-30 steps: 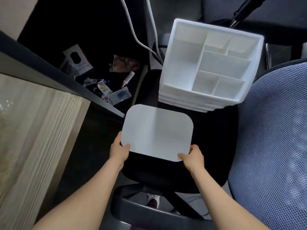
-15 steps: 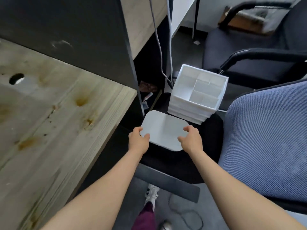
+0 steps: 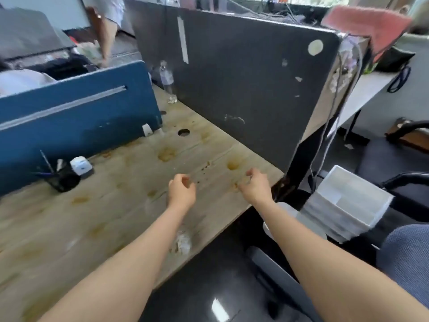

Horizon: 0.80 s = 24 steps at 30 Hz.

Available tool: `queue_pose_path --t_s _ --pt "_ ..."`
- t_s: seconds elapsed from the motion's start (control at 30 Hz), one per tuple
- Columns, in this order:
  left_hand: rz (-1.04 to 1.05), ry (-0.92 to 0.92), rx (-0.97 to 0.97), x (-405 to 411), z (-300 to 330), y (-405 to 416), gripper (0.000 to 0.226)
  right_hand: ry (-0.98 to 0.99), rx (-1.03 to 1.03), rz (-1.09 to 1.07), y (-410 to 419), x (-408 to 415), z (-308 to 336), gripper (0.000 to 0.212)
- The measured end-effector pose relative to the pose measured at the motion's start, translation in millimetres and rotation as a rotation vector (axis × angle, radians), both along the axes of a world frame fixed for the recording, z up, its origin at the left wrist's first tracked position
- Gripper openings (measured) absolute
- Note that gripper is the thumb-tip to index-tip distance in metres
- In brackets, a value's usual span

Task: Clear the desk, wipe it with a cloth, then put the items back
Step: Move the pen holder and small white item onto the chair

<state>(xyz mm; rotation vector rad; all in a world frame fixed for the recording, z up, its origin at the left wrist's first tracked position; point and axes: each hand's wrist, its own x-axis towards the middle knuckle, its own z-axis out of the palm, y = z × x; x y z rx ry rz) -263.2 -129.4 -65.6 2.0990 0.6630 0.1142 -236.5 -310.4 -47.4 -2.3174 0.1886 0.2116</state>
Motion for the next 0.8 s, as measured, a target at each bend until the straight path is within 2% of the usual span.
queue_pose_path --t_s 0.2,0.4,0.63,0.8 --pt "0.202 0.003 0.085 -24.1 12.1 141.4 0.025 0.007 0.009 0.143 133.7 16.9 15.3 0.040" --pt "0.338 0.038 0.110 -35.9 -0.3 260.5 0.024 0.024 0.026 0.272 247.5 35.8 6.1 0.046" --pt "0.512 0.081 0.086 -31.7 -25.6 353.2 0.028 0.065 -0.011 0.423 349.1 62.3 -23.9 0.048" --pt "0.634 0.110 0.046 -16.0 -39.7 390.7 0.030 0.080 -0.035 0.546 408.9 90.9 -52.8 0.056"
